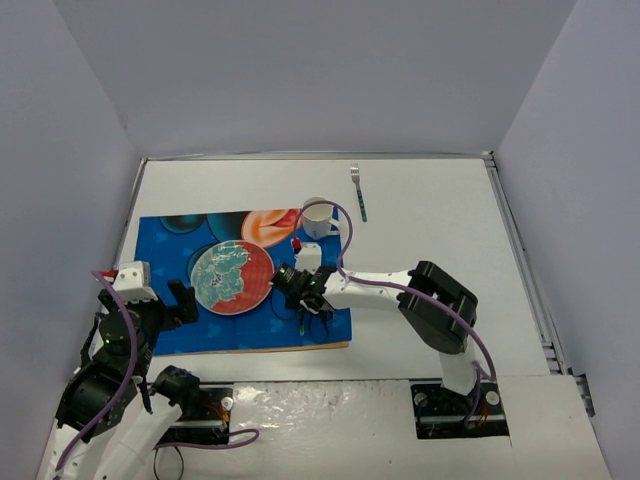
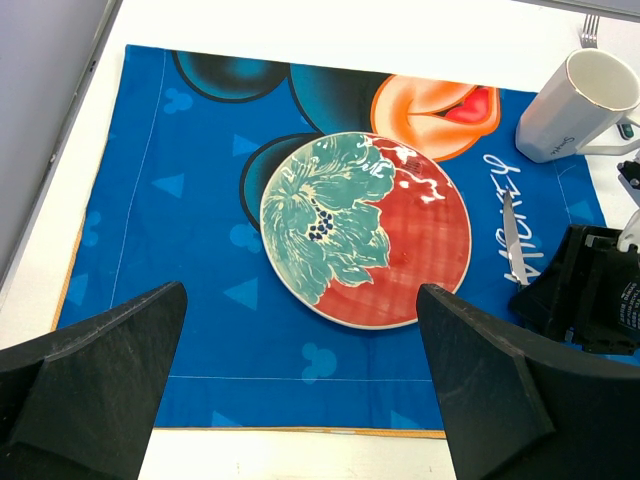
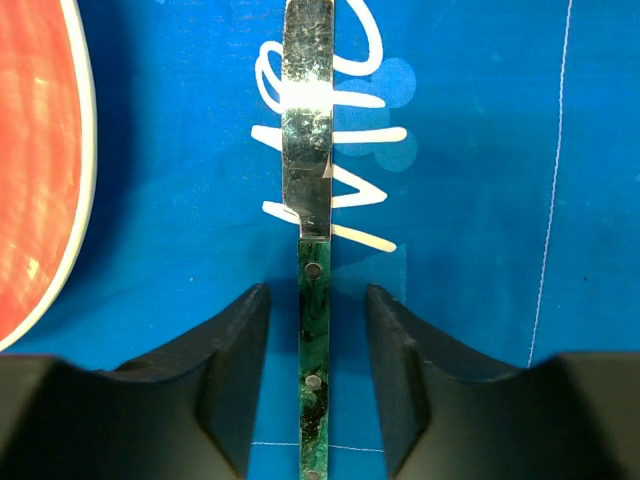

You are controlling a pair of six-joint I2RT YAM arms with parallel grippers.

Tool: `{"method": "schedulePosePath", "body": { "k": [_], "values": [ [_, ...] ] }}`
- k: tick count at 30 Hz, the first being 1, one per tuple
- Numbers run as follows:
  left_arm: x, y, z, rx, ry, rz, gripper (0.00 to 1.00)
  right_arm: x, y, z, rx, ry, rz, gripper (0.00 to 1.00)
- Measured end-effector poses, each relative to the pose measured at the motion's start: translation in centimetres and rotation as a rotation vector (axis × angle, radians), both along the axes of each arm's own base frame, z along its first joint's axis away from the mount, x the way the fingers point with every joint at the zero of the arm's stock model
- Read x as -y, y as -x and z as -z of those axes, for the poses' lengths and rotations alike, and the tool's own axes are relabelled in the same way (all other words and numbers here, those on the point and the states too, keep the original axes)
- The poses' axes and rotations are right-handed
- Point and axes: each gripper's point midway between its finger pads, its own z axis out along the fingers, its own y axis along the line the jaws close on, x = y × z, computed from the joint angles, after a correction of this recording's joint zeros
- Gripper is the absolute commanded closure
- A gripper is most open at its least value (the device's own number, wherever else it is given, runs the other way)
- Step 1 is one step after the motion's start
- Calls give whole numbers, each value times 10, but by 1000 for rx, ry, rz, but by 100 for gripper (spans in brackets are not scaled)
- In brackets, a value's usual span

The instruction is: Set the dinner table for one person

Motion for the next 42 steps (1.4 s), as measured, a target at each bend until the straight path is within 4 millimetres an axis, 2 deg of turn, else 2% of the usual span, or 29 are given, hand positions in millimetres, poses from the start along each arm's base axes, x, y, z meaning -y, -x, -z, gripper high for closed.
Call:
{"method": "schedulePosePath", "body": {
  "k": [5,8,10,13,16,18,20,23,25,27,31,34,37,42],
  "values": [
    [0,0,0,0,0,0,3,9,3,-5,-4,42,-17,54],
    [0,0,0,1,0,0,3,10,0,-27,7,40,-47,52],
    [0,0,0,0,0,0,3,11,-11,-60,37,-7,-65,50],
    [0,0,0,1,0,0,3,23,-44,-129,127,-121,-42,48],
    [0,0,0,1,0,0,3,62,-86,-200,256,-208,30,48],
    [0,0,0,1,0,0,3,88,-107,-230,321,-226,71,48],
    [0,0,0,1,0,0,3,118,-125,-245,361,-211,112,48],
    [0,0,0,1,0,-1,3,150,-147,-239,349,-154,124,48],
    [0,0,0,0,0,-1,3,168,-165,-226,321,-118,128,48],
    [0,0,0,-1,0,-2,3,182,-186,-207,283,-89,123,48],
    [-2,0,0,0,-2,-10,3,200,-220,-151,176,-31,93,49],
    [-3,0,0,1,-4,-20,3,197,-243,-113,120,6,51,50],
    [-4,0,0,2,-5,-26,3,189,-262,-84,88,29,7,52],
    [-6,0,0,3,-6,-37,3,179,-293,-59,94,54,-39,53]
  ]
}}
